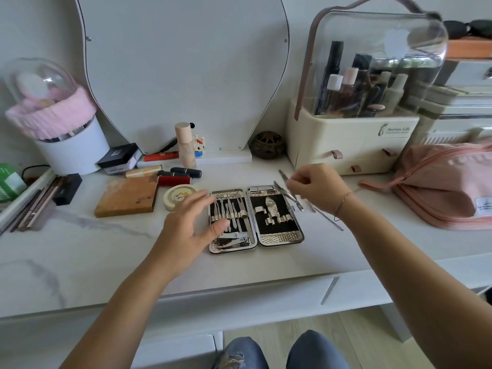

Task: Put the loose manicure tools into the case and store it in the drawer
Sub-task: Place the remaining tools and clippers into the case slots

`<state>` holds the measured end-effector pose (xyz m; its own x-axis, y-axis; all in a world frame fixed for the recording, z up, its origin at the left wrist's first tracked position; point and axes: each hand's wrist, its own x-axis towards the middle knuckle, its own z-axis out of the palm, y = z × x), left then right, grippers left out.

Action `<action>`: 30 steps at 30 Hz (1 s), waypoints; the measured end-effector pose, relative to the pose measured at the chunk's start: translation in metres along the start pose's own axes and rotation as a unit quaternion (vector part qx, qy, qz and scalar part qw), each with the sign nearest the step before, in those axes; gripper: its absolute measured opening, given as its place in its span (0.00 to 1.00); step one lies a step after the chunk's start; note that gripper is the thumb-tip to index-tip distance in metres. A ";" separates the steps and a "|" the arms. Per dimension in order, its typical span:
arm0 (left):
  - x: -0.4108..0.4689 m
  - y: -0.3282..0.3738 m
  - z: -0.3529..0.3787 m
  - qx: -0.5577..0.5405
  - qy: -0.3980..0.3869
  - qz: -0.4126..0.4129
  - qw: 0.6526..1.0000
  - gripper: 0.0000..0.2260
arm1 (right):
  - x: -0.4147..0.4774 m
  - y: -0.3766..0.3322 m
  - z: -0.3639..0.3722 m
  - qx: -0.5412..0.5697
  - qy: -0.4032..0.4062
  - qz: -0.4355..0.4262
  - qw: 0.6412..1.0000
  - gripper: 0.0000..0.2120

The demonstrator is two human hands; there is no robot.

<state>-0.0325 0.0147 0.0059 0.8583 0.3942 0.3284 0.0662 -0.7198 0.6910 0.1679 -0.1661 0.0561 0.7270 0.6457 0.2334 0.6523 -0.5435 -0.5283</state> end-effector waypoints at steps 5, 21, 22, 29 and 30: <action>0.031 0.034 -0.007 -0.151 -0.008 -0.056 0.987 0.22 | -0.001 -0.039 0.010 -0.047 -0.073 -0.145 0.986 0.06; 0.083 0.048 0.046 0.095 -0.070 -0.060 0.991 0.16 | 0.022 0.003 0.020 0.334 -0.029 0.203 0.920 0.07; 0.085 0.050 0.051 0.129 -0.074 -0.061 0.987 0.16 | 0.021 0.004 0.020 0.359 -0.027 0.213 0.908 0.07; 0.092 0.057 0.069 0.195 -0.058 -0.124 0.971 0.16 | 0.020 0.014 0.024 0.434 -0.012 0.240 0.868 0.09; 0.093 0.057 0.071 0.186 -0.063 -0.133 0.971 0.15 | 0.021 0.015 0.025 0.440 -0.015 0.240 0.865 0.09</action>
<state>0.0873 -0.0301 0.0299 0.8395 0.5384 0.0730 0.4532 -0.7680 0.4525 0.1875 -0.1479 0.0329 0.8548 0.4793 -0.1989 -0.1481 -0.1420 -0.9787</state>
